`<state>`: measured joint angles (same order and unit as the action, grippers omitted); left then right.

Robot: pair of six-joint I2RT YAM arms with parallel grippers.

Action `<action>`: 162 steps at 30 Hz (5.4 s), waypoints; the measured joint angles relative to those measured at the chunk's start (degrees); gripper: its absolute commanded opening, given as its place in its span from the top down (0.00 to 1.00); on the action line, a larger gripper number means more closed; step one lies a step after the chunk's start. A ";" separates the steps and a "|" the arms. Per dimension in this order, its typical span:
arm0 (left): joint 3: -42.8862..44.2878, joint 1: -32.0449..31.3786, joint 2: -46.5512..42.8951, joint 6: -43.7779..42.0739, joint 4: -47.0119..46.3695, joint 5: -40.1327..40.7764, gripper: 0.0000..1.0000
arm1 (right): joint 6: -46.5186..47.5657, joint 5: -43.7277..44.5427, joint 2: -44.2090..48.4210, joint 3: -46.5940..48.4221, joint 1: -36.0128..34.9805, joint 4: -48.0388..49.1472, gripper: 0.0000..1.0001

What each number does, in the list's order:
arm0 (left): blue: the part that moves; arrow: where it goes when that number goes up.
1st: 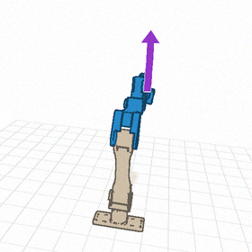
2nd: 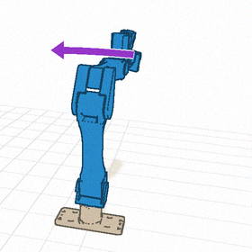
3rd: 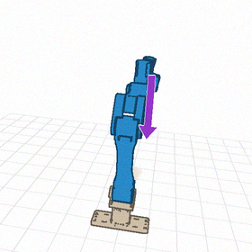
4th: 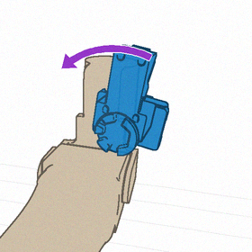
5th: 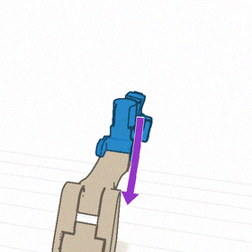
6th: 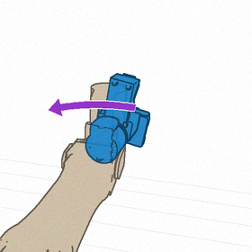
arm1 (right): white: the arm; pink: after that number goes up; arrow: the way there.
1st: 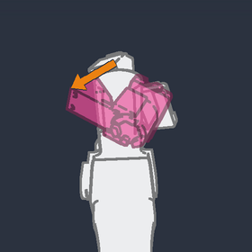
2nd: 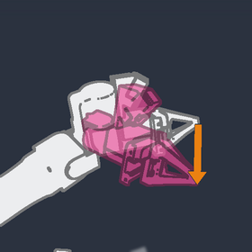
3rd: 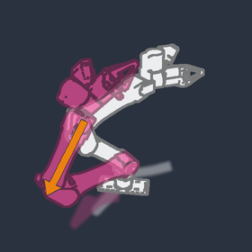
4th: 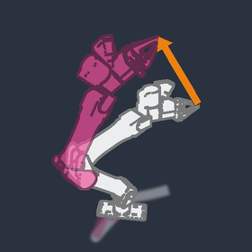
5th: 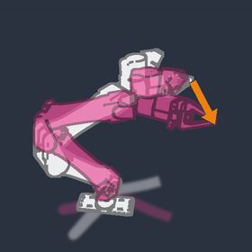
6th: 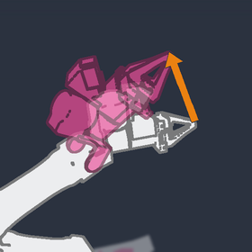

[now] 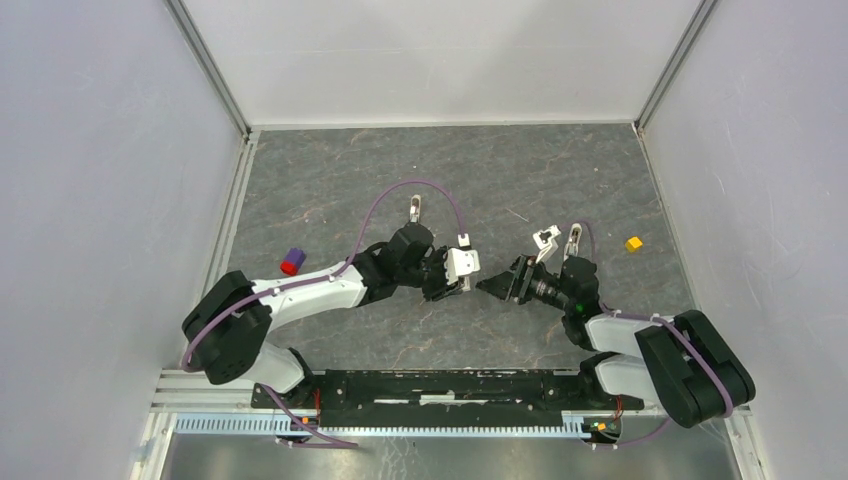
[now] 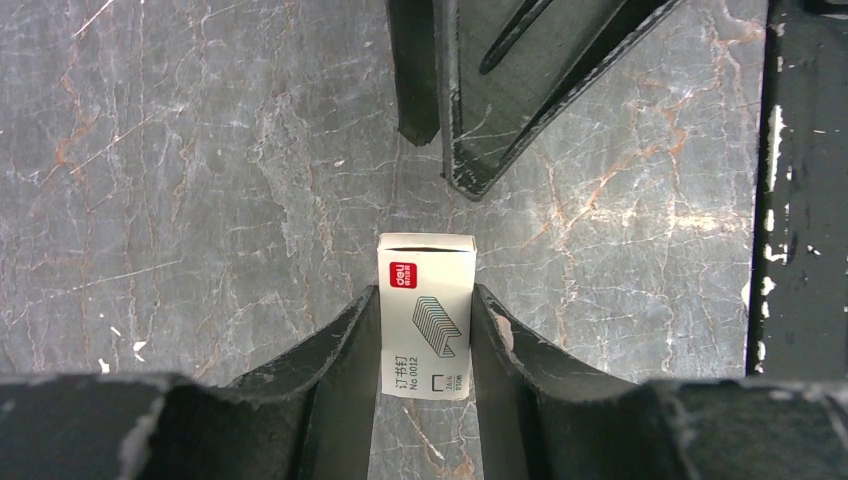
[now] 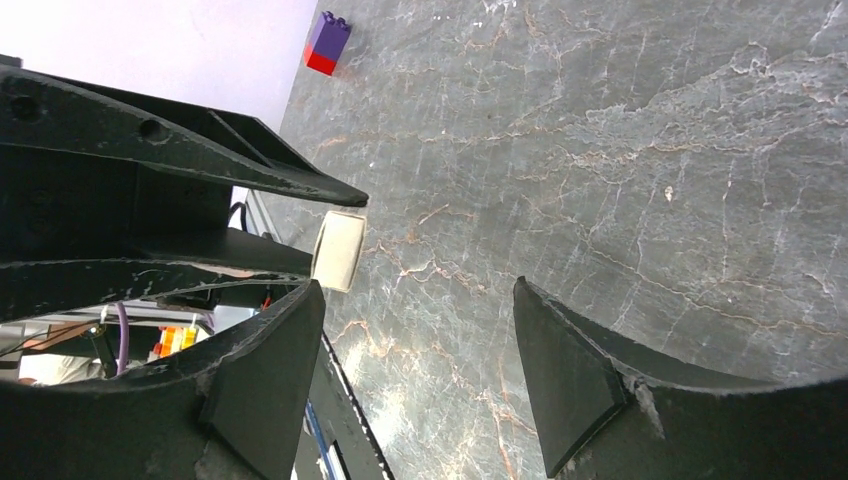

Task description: Load the staples into the stapler

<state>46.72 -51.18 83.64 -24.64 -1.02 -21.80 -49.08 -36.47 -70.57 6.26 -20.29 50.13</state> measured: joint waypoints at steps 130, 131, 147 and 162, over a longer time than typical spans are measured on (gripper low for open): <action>1.11 -0.35 2.73 -5.90 5.20 -0.11 0.58 | -9.81 2.14 -18.47 8.79 -10.12 8.09 0.59; 1.11 -0.35 2.71 -5.90 5.20 -0.02 0.58 | -9.81 2.21 -18.47 8.79 -10.23 8.11 0.59; 1.11 -0.76 1.88 -5.90 5.25 1.77 0.49 | -11.04 3.04 -18.47 7.96 -10.40 10.21 0.76; 2.97 -0.81 -1.29 -12.20 18.43 4.39 0.26 | -13.66 1.46 -18.47 7.08 -10.47 15.02 0.76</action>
<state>49.69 -51.99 82.35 -36.84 17.41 -17.41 -62.74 -35.00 -89.03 13.34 -30.76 65.14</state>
